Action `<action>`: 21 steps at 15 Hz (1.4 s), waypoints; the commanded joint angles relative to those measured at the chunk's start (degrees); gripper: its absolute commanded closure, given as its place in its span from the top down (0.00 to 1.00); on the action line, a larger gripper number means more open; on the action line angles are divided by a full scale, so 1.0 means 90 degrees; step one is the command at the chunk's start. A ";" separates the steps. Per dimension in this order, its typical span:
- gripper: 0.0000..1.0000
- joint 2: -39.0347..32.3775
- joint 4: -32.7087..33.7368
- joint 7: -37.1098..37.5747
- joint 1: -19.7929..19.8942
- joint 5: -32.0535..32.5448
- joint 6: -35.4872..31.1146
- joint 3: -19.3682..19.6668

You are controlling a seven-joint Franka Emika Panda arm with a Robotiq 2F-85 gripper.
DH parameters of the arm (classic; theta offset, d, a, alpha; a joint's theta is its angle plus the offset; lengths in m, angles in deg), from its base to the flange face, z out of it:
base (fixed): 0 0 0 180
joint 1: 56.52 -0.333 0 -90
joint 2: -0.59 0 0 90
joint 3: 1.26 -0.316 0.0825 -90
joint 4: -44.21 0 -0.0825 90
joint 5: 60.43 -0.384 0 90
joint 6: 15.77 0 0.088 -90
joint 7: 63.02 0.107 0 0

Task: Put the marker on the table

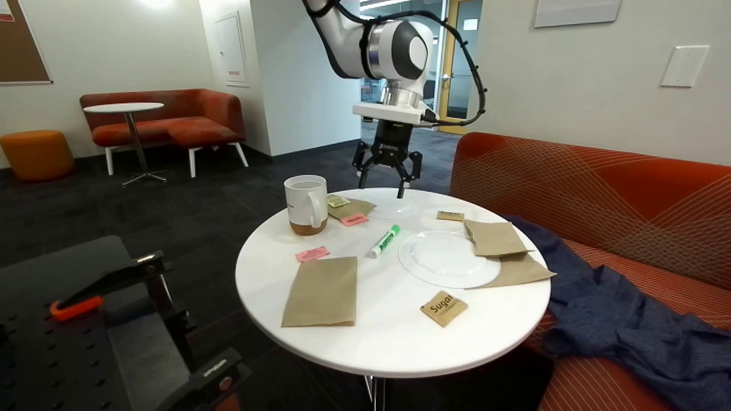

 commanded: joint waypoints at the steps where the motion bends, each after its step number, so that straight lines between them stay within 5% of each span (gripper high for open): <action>1: 1.00 0.0994 -0.1443 0.0391 -0.0161 0.0162 -0.1170 0.0069; 12: 1.00 0.2966 -0.4472 0.1259 -0.0407 0.0239 -0.4001 0.0146; 21: 1.00 0.4695 -0.6949 0.2576 -0.1177 0.0786 -0.6225 0.0696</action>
